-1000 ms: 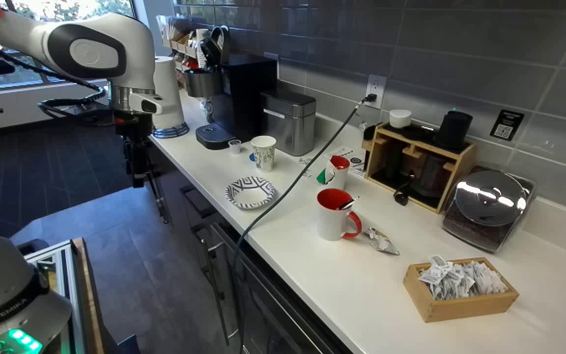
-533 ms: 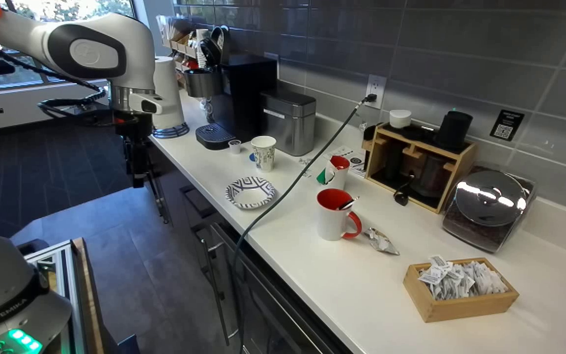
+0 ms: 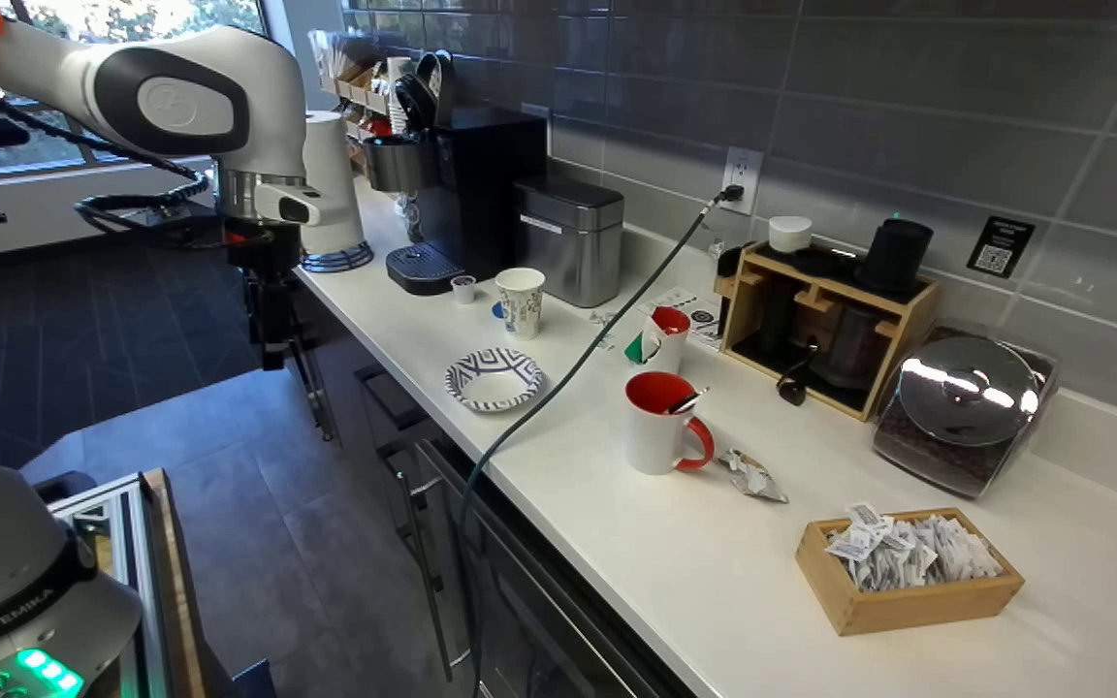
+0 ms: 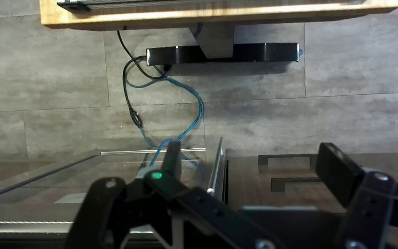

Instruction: Open the silver bin.

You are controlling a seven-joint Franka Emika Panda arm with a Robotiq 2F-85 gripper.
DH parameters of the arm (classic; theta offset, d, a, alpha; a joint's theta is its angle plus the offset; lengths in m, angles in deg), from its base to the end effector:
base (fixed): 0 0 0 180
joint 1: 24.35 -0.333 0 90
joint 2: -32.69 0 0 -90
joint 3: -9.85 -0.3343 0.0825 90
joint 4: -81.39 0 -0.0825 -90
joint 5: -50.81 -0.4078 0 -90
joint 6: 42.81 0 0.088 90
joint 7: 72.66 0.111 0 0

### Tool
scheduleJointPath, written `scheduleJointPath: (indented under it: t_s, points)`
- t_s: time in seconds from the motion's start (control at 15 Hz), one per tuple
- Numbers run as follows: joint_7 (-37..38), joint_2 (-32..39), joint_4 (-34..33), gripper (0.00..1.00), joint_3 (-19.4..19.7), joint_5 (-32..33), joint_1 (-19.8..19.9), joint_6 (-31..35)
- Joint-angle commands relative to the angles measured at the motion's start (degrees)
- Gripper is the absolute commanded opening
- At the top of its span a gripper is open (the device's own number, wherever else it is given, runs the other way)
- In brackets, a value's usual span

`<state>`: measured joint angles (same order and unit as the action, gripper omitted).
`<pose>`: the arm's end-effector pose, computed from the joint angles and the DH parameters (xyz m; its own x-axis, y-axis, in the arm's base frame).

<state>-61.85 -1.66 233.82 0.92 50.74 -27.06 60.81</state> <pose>0.3297 0.0653 0.4047 0.9716 -0.0393 -0.2334 -0.0082 -0.9911 0.1327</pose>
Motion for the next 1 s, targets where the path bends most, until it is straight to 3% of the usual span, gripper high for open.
scheduleJointPath:
  t_s: [0.0, 0.33, 0.6, 0.93]
  points:
    - [0.2, 0.1, -0.1, 1.0, 0.5, 0.2, -0.5, -0.2]
    - [0.2, 0.1, -0.1, 1.0, 0.5, 0.2, -0.5, -0.2]
    - [0.9, 1.3, -2.4, 1.0, -0.5, 2.7, 0.1, 15.7]
    - [-3.4, 5.9, -9.2, 1.0, -0.8, 14.6, 2.4, 28.4]
